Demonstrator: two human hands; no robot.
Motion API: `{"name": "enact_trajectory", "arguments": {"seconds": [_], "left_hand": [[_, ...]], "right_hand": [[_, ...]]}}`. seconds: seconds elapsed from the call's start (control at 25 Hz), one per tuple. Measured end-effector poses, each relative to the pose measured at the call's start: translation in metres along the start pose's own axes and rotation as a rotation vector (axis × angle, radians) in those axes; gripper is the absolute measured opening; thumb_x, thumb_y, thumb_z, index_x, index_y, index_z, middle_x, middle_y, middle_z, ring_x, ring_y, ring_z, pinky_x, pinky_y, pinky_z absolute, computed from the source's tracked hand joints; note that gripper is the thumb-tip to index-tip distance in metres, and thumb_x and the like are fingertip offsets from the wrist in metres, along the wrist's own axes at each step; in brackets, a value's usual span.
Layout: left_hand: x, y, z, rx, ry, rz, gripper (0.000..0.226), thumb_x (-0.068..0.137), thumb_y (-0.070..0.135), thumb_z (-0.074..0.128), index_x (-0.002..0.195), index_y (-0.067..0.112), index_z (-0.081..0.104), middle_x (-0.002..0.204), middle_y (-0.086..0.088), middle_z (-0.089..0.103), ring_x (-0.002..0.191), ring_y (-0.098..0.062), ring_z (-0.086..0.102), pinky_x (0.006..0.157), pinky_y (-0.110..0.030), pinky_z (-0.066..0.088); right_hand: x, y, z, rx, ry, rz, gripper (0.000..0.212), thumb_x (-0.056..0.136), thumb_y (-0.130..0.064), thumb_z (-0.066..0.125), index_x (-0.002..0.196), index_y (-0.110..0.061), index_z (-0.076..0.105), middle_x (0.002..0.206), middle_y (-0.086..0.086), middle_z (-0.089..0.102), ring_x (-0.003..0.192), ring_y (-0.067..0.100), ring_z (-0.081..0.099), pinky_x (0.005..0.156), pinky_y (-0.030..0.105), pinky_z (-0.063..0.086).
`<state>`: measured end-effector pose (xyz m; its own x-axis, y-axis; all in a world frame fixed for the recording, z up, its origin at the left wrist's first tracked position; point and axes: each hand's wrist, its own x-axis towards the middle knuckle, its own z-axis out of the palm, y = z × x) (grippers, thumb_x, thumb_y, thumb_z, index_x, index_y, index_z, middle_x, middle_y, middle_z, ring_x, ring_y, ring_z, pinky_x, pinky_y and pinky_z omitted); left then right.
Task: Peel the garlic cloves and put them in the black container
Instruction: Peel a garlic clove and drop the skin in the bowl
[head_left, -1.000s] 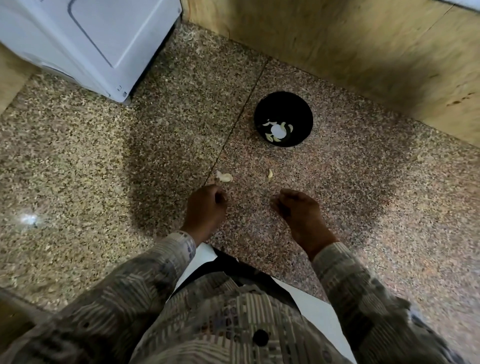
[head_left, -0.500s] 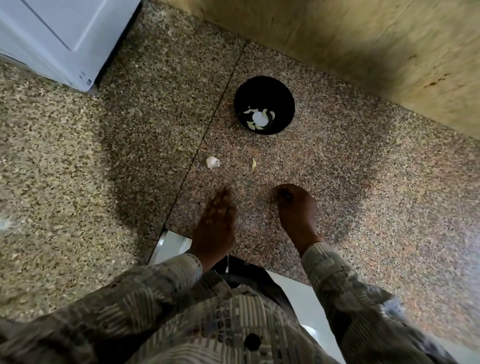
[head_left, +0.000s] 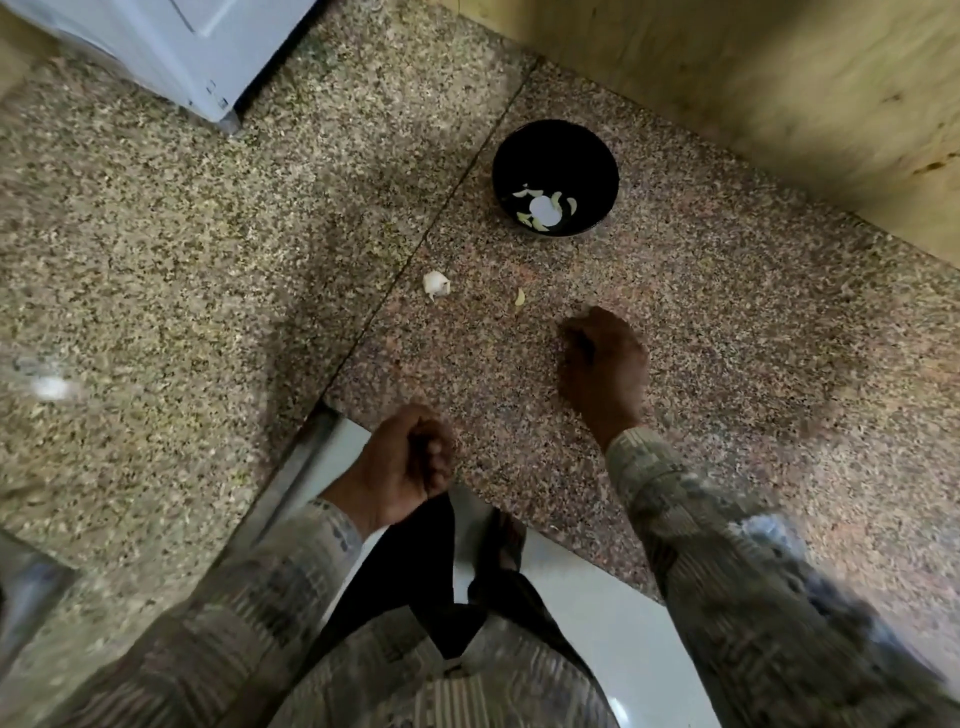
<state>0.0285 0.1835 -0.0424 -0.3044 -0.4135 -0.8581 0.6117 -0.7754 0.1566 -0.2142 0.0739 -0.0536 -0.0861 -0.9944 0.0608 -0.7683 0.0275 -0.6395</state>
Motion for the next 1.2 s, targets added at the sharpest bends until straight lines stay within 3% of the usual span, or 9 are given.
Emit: {"name": "enact_trajectory", "arguments": {"seconds": [0.16, 0.28, 0.4, 0.48, 0.56, 0.72, 0.92, 1.08, 1.2], "left_hand": [[0.006, -0.078, -0.032, -0.149, -0.192, -0.180, 0.036, 0.090, 0.020, 0.070, 0.066, 0.021, 0.044, 0.059, 0.002, 0.040, 0.049, -0.013, 0.044, 0.042, -0.025, 0.041], [0.026, -0.117, -0.053, -0.346, -0.191, -0.109, 0.047, 0.075, 0.008, 0.080, 0.072, 0.024, 0.035, 0.065, -0.002, 0.044, 0.055, -0.018, 0.049, 0.048, -0.031, 0.051], [0.044, -0.129, -0.048, -0.328, -0.125, -0.042, 0.039, 0.060, 0.000, 0.089, 0.077, 0.011, 0.056, 0.072, -0.013, 0.058, 0.059, -0.026, 0.062, 0.055, -0.037, 0.059], [0.050, -0.125, -0.041, -0.253, -0.049, 0.016, 0.015, 0.076, 0.010, 0.075, 0.088, 0.002, 0.069, 0.085, -0.021, 0.069, 0.069, -0.031, 0.070, 0.061, -0.040, 0.062], [0.057, -0.115, -0.043, -0.166, 0.025, 0.063, 0.028, 0.093, 0.017, 0.052, 0.105, 0.001, 0.070, 0.100, -0.023, 0.071, 0.082, -0.033, 0.073, 0.067, -0.041, 0.063], [0.052, -0.091, -0.051, -0.046, 0.007, 0.001, 0.033, 0.080, 0.015, 0.053, 0.081, -0.012, 0.072, 0.080, -0.025, 0.073, 0.069, -0.035, 0.074, 0.068, -0.044, 0.064], [0.047, -0.076, -0.057, 0.086, -0.021, -0.052, 0.038, 0.083, 0.016, 0.056, 0.094, -0.015, 0.074, 0.101, -0.031, 0.073, 0.091, -0.040, 0.075, 0.090, -0.049, 0.059], [0.040, -0.086, -0.050, 0.155, -0.017, 0.071, 0.028, 0.107, 0.013, 0.041, 0.102, 0.008, 0.067, 0.083, -0.009, 0.076, 0.077, -0.018, 0.076, 0.065, -0.033, 0.063], [0.031, -0.093, -0.045, 0.130, -0.059, 0.123, 0.026, 0.094, 0.021, 0.055, 0.081, 0.017, 0.077, 0.077, -0.003, 0.075, 0.072, -0.012, 0.074, 0.060, -0.026, 0.059]], "right_hand": [[-0.025, 0.010, 0.024, 0.068, -0.028, -0.112, 0.015, 0.100, -0.010, 0.056, 0.094, -0.017, 0.068, 0.115, 0.004, 0.066, 0.115, 0.022, 0.059, 0.098, 0.041, 0.054], [-0.042, 0.002, 0.032, 0.101, -0.060, -0.251, 0.015, 0.100, -0.010, 0.050, 0.091, -0.018, 0.060, 0.107, 0.003, 0.063, 0.104, 0.021, 0.058, 0.087, 0.041, 0.054], [-0.085, -0.017, 0.050, 0.188, -0.195, -0.375, 0.014, 0.094, -0.006, 0.054, 0.093, -0.017, 0.063, 0.109, 0.003, 0.064, 0.106, 0.023, 0.059, 0.085, 0.040, 0.053], [-0.123, -0.033, 0.060, 0.257, -0.385, -0.508, 0.014, 0.094, -0.018, 0.053, 0.097, -0.015, 0.066, 0.116, 0.008, 0.065, 0.116, 0.028, 0.058, 0.092, 0.036, 0.050], [-0.134, -0.039, 0.058, 0.316, -0.472, -0.637, 0.022, 0.093, -0.020, 0.051, 0.099, -0.009, 0.069, 0.112, 0.012, 0.066, 0.112, 0.032, 0.060, 0.091, 0.037, 0.049], [-0.044, -0.036, 0.060, 0.378, -0.270, -0.511, 0.012, 0.089, 0.002, 0.055, 0.092, -0.004, 0.065, 0.089, 0.006, 0.062, 0.082, 0.022, 0.057, 0.072, 0.043, 0.048], [-0.037, -0.049, 0.082, 0.352, -0.362, -0.605, 0.011, 0.088, -0.002, 0.053, 0.088, -0.008, 0.062, 0.086, 0.003, 0.059, 0.081, 0.023, 0.056, 0.069, 0.046, 0.047], [-0.141, -0.049, 0.069, 0.432, -0.579, -0.752, 0.014, 0.080, -0.006, 0.056, 0.092, -0.008, 0.062, 0.093, 0.006, 0.059, 0.091, 0.027, 0.057, 0.077, 0.041, 0.048], [-0.152, -0.046, 0.065, 0.563, -0.661, -0.597, 0.015, 0.079, 0.002, 0.055, 0.089, -0.006, 0.063, 0.088, 0.005, 0.061, 0.085, 0.025, 0.061, 0.072, 0.042, 0.049]]}}
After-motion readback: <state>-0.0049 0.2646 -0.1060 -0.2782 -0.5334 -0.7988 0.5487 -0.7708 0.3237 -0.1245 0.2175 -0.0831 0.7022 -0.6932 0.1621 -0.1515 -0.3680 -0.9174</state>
